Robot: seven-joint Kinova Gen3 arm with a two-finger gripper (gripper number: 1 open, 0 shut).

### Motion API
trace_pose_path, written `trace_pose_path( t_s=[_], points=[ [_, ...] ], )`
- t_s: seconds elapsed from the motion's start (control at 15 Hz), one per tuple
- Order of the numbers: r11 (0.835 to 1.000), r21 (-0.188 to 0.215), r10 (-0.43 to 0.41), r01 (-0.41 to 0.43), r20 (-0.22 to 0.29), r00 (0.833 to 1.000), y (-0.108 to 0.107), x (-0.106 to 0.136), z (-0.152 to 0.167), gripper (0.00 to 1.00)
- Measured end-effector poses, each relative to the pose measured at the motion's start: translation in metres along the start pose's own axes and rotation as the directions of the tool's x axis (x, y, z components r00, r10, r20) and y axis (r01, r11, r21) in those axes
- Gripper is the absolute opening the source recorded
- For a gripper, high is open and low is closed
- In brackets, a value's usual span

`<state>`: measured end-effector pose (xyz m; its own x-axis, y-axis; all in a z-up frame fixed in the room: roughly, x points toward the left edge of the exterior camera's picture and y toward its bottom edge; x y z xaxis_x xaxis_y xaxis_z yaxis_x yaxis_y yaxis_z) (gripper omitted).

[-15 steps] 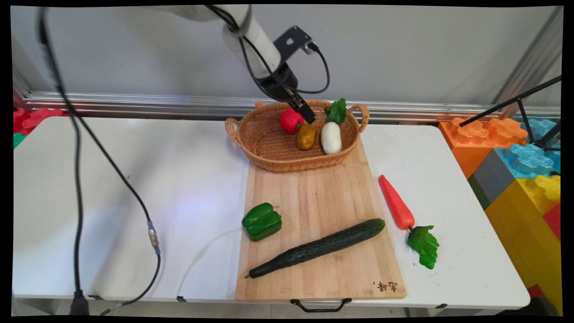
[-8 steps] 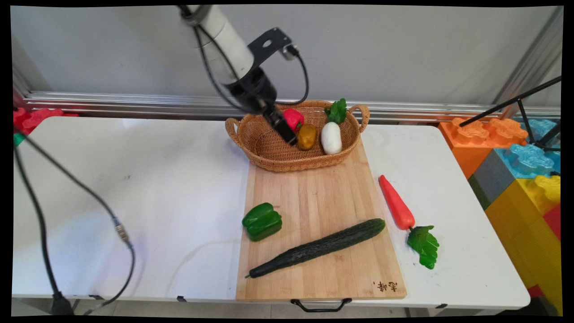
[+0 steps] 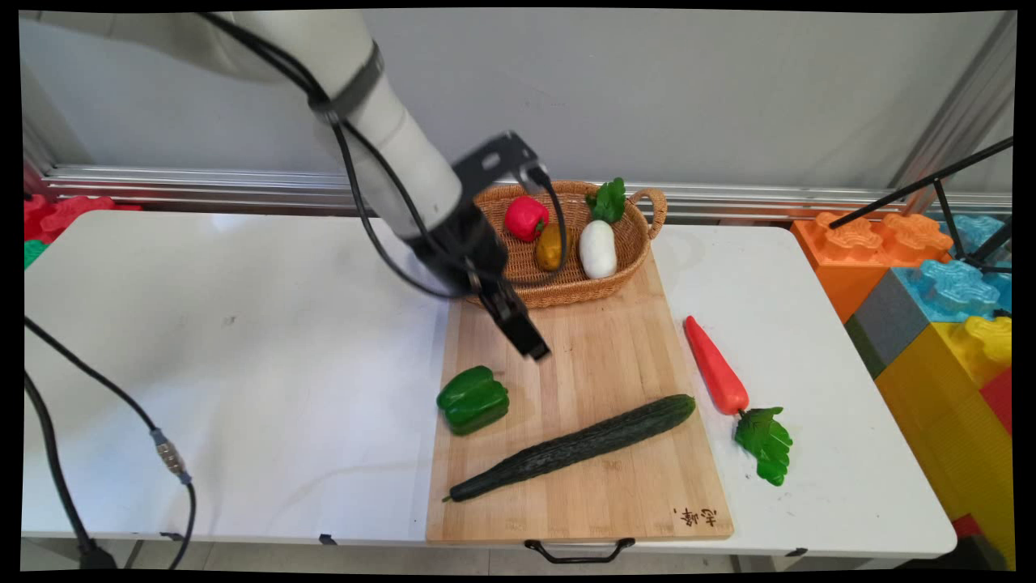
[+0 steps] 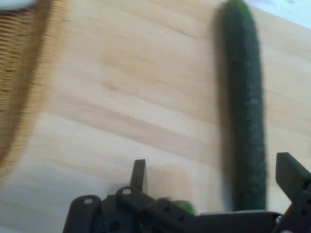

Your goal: Pick up the cucumber from the cutting board

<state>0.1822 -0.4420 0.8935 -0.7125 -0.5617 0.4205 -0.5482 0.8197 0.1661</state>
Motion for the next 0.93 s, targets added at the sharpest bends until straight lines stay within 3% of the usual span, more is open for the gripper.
trace_pose_path(
  t_s=[0.33, 0.93],
  points=[
    [0.997, -0.069, 0.019, -0.019, 0.006, 1.0, 0.032, -0.004, 0.034, 1.0],
    [0.997, -0.079, 0.023, -0.023, 0.006, 1.0, 0.053, -0.005, 0.102, 1.0]
  ],
)
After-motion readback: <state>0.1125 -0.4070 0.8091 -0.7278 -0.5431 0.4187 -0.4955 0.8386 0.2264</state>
